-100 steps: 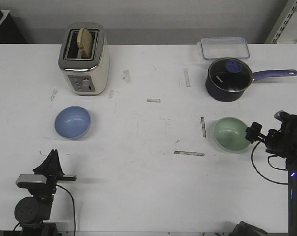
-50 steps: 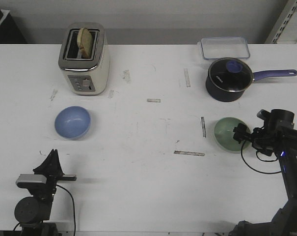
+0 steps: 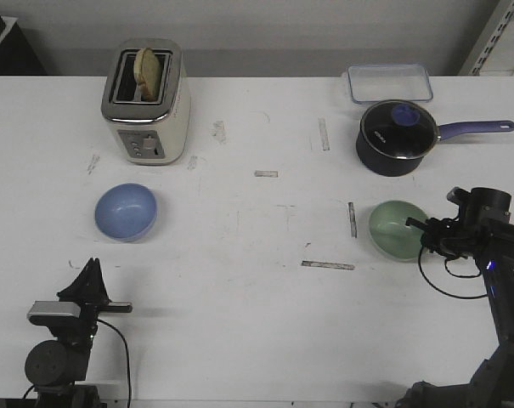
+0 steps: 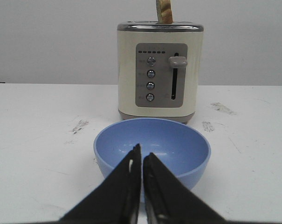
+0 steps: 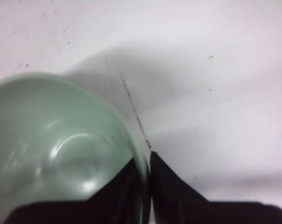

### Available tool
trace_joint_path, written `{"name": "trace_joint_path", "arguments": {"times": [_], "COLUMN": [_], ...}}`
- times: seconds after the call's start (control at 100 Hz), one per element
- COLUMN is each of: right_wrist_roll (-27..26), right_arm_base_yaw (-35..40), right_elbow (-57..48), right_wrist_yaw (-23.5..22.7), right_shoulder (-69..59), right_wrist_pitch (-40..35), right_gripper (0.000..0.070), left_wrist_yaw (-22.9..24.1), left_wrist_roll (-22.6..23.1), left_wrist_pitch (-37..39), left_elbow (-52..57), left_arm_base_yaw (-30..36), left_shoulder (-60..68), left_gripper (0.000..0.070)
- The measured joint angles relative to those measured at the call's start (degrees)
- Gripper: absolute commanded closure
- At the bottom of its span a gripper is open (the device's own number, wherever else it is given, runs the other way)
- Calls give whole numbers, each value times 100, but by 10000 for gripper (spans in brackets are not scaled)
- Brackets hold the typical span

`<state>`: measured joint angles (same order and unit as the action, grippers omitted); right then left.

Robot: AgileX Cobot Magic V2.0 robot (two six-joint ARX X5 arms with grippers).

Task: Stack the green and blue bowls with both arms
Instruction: 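Close the right gripper on the green bowl's rim, then drag the green bowl with the right gripper toward the table center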

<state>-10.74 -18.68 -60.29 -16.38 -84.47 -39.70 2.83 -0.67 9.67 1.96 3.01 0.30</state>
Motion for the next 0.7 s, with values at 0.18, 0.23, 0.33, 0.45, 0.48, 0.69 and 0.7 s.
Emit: {"name": "trace_joint_path", "arguments": {"times": [0.18,0.23,0.33,0.45,0.48,0.69,0.7], "right_wrist_roll": [-153,-179,-319,-684,-796,-1762,-1808], "right_arm_base_yaw": [376,592,1121,1952,2177,3672,3735], "right_elbow": [0,-2,-4,-4,-4,-4,-4], "right_wrist_yaw": [9,4,7,9,9,55,68], "right_shoulder": [697,839,922,896,872,455,424], "right_wrist_pitch": [184,234,256,313,372,1067,1104], "right_gripper": [698,698,698,698,698,698,698], "left_wrist_yaw": [0,0,0,0,0,0,0], "left_wrist_roll": [-2,0,0,0,0,0,0], "left_wrist_pitch": [0,0,2,2,2,2,2], "left_elbow": [0,0,0,0,0,0,0], "left_arm_base_yaw": [2,2,2,0,0,0,2], "left_shoulder": [0,0,0,0,0,0,0], "left_gripper": [699,699,699,699,699,699,699]}}
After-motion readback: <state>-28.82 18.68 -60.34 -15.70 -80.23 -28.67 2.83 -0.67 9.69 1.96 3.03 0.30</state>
